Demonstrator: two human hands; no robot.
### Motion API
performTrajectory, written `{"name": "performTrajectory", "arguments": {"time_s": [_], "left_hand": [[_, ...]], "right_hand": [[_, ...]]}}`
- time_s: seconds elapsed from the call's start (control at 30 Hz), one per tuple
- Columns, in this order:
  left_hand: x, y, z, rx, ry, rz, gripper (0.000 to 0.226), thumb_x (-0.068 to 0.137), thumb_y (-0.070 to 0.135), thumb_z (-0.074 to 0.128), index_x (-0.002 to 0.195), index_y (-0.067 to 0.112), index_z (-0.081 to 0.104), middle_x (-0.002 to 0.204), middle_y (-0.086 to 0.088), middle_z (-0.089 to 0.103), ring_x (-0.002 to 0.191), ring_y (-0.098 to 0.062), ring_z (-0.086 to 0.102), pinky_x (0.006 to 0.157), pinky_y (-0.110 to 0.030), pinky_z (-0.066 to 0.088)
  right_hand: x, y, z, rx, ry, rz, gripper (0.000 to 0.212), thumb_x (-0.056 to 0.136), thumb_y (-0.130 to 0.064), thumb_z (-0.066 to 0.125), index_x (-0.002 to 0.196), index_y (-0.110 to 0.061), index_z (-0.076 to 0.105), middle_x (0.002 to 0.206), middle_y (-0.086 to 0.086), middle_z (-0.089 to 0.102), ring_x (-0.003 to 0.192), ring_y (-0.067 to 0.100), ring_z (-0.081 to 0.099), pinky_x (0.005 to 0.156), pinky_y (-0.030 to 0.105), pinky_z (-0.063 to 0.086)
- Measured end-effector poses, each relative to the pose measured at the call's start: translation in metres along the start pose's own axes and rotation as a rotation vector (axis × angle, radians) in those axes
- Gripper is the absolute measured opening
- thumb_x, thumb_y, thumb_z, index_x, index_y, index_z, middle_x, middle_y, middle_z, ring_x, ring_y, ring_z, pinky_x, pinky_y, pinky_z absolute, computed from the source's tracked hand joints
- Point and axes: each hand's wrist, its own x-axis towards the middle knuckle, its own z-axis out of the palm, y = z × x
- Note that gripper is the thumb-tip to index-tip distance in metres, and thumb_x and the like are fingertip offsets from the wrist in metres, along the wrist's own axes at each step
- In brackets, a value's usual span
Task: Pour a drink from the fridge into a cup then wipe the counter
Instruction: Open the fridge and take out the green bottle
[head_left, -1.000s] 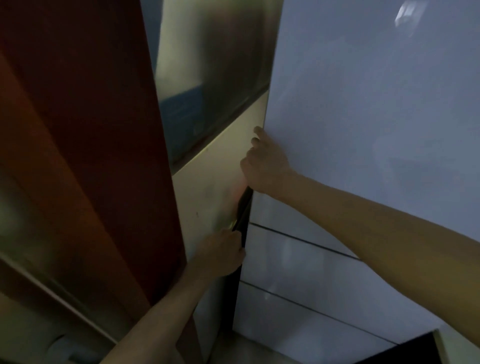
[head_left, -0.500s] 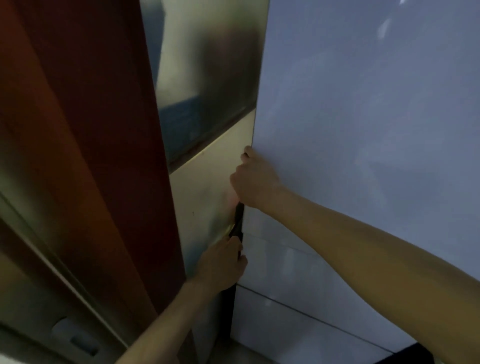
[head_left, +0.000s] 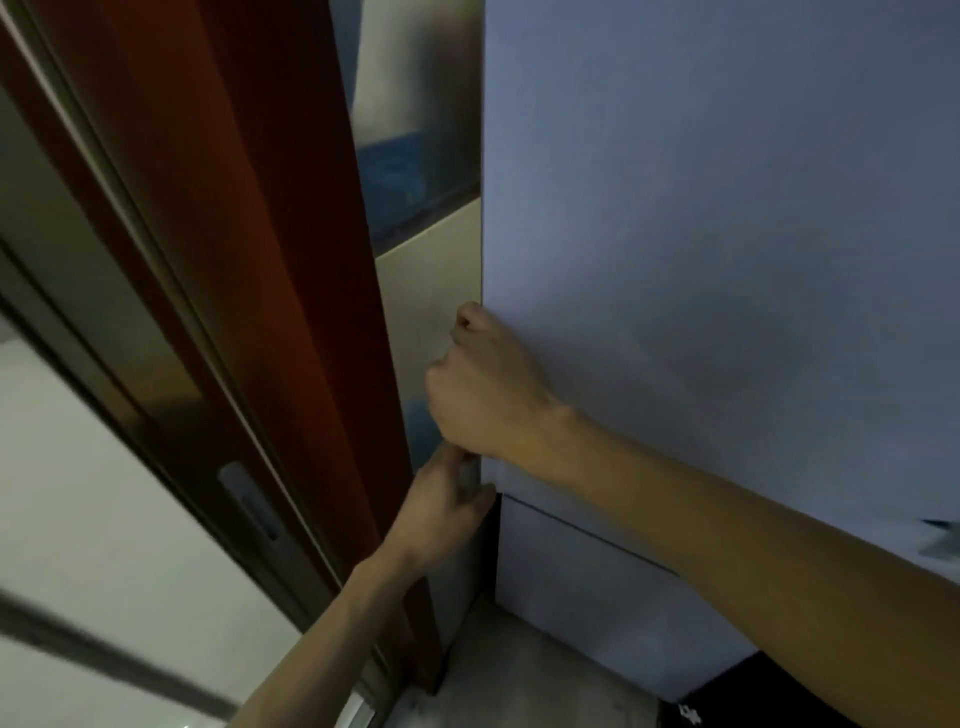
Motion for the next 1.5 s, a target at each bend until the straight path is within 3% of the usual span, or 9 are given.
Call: {"name": "performTrajectory", "arguments": {"time_s": [0.2, 0.3, 0.47, 0.63, 0.73, 0.87, 1.1, 1.33, 1.5], "left_hand": [[-0.044, 0.008, -0.010, -0.031, -0.016, 0.071, 0.042, 0.092, 0.016, 0.059, 0.114, 0.049, 0.042, 0.117, 0.024, 0.052, 0.110, 0.003, 0.055, 0.088, -0.020, 0.052], [-0.062, 0.015, -0.018, -0.052, -0.042, 0.152, 0.049, 0.092, 0.009, 0.057, 0.110, 0.052, 0.042, 0.109, 0.034, 0.048, 0.099, 0.017, 0.052, 0.080, -0.010, 0.049], [-0.080, -0.001, -0.019, -0.061, -0.131, 0.199, 0.053, 0.082, 0.027, 0.048, 0.135, 0.022, 0.054, 0.126, 0.005, 0.061, 0.110, -0.004, 0.058, 0.090, -0.030, 0.053], [-0.098, -0.014, -0.029, -0.042, -0.250, 0.319, 0.050, 0.089, 0.016, 0.052, 0.139, 0.020, 0.050, 0.128, 0.014, 0.054, 0.114, -0.004, 0.055, 0.086, -0.015, 0.052], [-0.109, -0.015, -0.035, -0.009, -0.309, 0.392, 0.051, 0.092, 0.015, 0.054, 0.142, 0.019, 0.046, 0.134, 0.006, 0.054, 0.115, -0.006, 0.054, 0.088, -0.021, 0.052], [-0.119, -0.009, -0.035, 0.026, -0.377, 0.469, 0.051, 0.091, 0.018, 0.055, 0.142, 0.020, 0.045, 0.135, 0.000, 0.055, 0.114, -0.010, 0.056, 0.093, -0.031, 0.051], [-0.122, 0.024, -0.023, 0.122, -0.417, 0.649, 0.040, 0.095, 0.023, 0.052, 0.134, 0.016, 0.051, 0.131, 0.000, 0.055, 0.114, -0.012, 0.054, 0.092, -0.021, 0.043], [-0.091, 0.062, -0.022, 0.251, -0.393, 0.693, 0.027, 0.093, 0.018, 0.055, 0.119, 0.014, 0.059, 0.108, -0.002, 0.062, 0.089, -0.014, 0.058, 0.082, -0.028, 0.049], [-0.074, 0.088, -0.023, 0.467, -0.394, 0.680, 0.022, 0.094, 0.025, 0.053, 0.111, 0.016, 0.063, 0.106, 0.000, 0.062, 0.096, -0.016, 0.059, 0.085, -0.030, 0.049]], "right_hand": [[-0.025, -0.033, -0.042, 0.065, -0.056, 0.051, 0.039, 0.092, -0.016, 0.044, 0.055, -0.016, 0.031, 0.053, 0.001, 0.033, 0.070, 0.019, 0.041, 0.111, 0.046, 0.021], [-0.033, -0.040, -0.063, -0.018, 0.000, 0.098, 0.036, 0.093, -0.020, 0.044, 0.057, -0.015, 0.040, 0.061, 0.002, 0.049, 0.087, 0.022, 0.051, 0.114, 0.047, 0.018], [-0.052, -0.052, -0.078, -0.180, -0.040, 0.176, 0.027, 0.084, -0.015, 0.049, 0.068, -0.011, 0.069, 0.069, 0.009, 0.066, 0.079, 0.027, 0.054, 0.103, 0.046, 0.035], [-0.078, -0.079, -0.089, -0.273, 0.018, 0.317, 0.017, 0.071, -0.007, 0.057, 0.058, -0.005, 0.066, 0.062, 0.014, 0.061, 0.071, 0.031, 0.053, 0.093, 0.044, 0.043], [-0.100, -0.100, -0.096, -0.327, 0.063, 0.423, 0.020, 0.076, -0.009, 0.055, 0.059, -0.005, 0.064, 0.062, 0.013, 0.059, 0.072, 0.030, 0.051, 0.094, 0.042, 0.039], [-0.125, -0.127, -0.111, -0.377, 0.017, 0.569, 0.030, 0.083, -0.011, 0.045, 0.059, -0.003, 0.063, 0.060, 0.013, 0.057, 0.071, 0.030, 0.048, 0.088, 0.045, 0.039], [-0.168, -0.143, -0.138, -0.376, -0.074, 0.618, 0.024, 0.083, -0.015, 0.050, 0.065, -0.007, 0.063, 0.064, 0.012, 0.060, 0.072, 0.031, 0.051, 0.083, 0.045, 0.041], [-0.199, -0.146, -0.120, -0.133, -0.187, 0.704, 0.011, 0.072, -0.018, 0.066, 0.073, -0.007, 0.064, 0.069, 0.011, 0.060, 0.068, 0.031, 0.056, 0.069, 0.040, 0.048], [-0.217, -0.139, -0.101, 0.041, -0.313, 0.878, 0.034, 0.091, -0.025, 0.046, 0.118, -0.007, 0.056, 0.114, 0.012, 0.058, 0.100, 0.030, 0.056, 0.083, 0.041, 0.043]]}}
